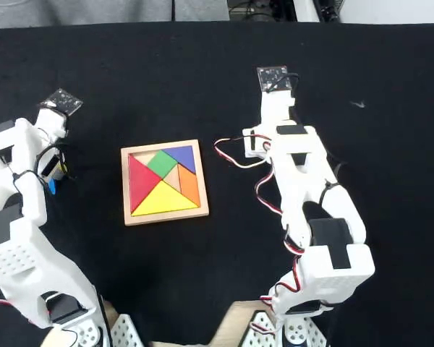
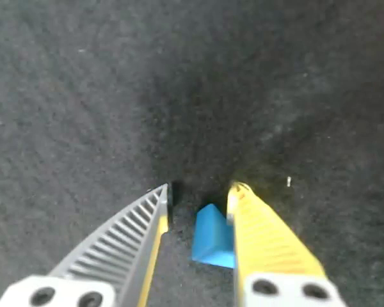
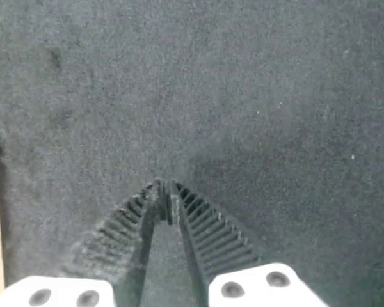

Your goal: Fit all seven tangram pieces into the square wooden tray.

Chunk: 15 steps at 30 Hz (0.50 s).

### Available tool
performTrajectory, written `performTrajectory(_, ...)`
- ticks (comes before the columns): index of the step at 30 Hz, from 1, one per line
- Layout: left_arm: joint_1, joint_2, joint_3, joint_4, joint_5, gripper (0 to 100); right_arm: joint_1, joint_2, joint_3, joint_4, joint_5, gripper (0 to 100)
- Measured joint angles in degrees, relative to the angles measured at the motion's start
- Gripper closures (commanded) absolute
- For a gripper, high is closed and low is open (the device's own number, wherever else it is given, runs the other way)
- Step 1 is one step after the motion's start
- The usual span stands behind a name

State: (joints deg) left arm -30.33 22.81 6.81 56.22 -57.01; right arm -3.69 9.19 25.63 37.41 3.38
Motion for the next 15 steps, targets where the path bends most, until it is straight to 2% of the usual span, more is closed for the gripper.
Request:
performTrajectory(12, -2.2, 0.0, 0.0, 1.1, 0.6, 83, 0.0, 0.0, 0.0, 0.0, 0.0, 98.7)
performTrajectory(15, -2.4, 0.0, -0.1, 4.1, 0.6, 88, 0.0, 0.0, 0.0, 0.0, 0.0, 98.7)
